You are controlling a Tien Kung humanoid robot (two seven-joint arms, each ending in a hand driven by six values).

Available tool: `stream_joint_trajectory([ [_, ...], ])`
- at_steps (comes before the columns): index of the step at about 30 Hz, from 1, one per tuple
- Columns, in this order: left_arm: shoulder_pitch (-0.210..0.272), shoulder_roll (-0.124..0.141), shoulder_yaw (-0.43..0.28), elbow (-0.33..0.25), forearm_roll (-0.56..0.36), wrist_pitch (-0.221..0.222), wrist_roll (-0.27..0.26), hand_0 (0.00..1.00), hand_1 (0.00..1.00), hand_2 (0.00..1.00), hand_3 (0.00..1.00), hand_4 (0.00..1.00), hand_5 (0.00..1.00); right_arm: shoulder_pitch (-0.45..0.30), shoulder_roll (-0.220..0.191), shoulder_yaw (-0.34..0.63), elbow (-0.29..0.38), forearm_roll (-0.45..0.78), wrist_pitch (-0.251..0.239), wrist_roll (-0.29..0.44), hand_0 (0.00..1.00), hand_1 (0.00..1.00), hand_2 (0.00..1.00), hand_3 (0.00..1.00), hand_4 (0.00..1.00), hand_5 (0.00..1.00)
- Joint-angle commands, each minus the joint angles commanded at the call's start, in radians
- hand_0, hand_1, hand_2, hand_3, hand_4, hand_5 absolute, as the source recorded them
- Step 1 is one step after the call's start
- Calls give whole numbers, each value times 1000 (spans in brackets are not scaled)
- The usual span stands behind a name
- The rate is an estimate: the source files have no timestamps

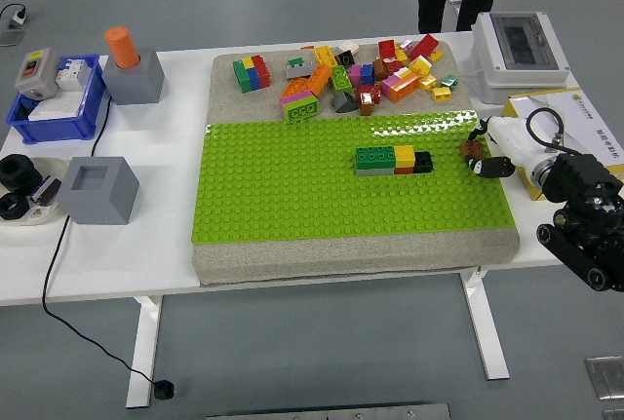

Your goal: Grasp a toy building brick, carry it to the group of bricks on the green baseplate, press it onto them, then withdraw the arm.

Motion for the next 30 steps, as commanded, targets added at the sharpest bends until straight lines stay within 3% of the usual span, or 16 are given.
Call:
stream_joint_trajectory([
  [30,-2,1,5,0,-6,1,-1,776,773,715,449,998,814,-1,-1,-12,-1,-1,1,-1,691,697,765,639,613,325],
])
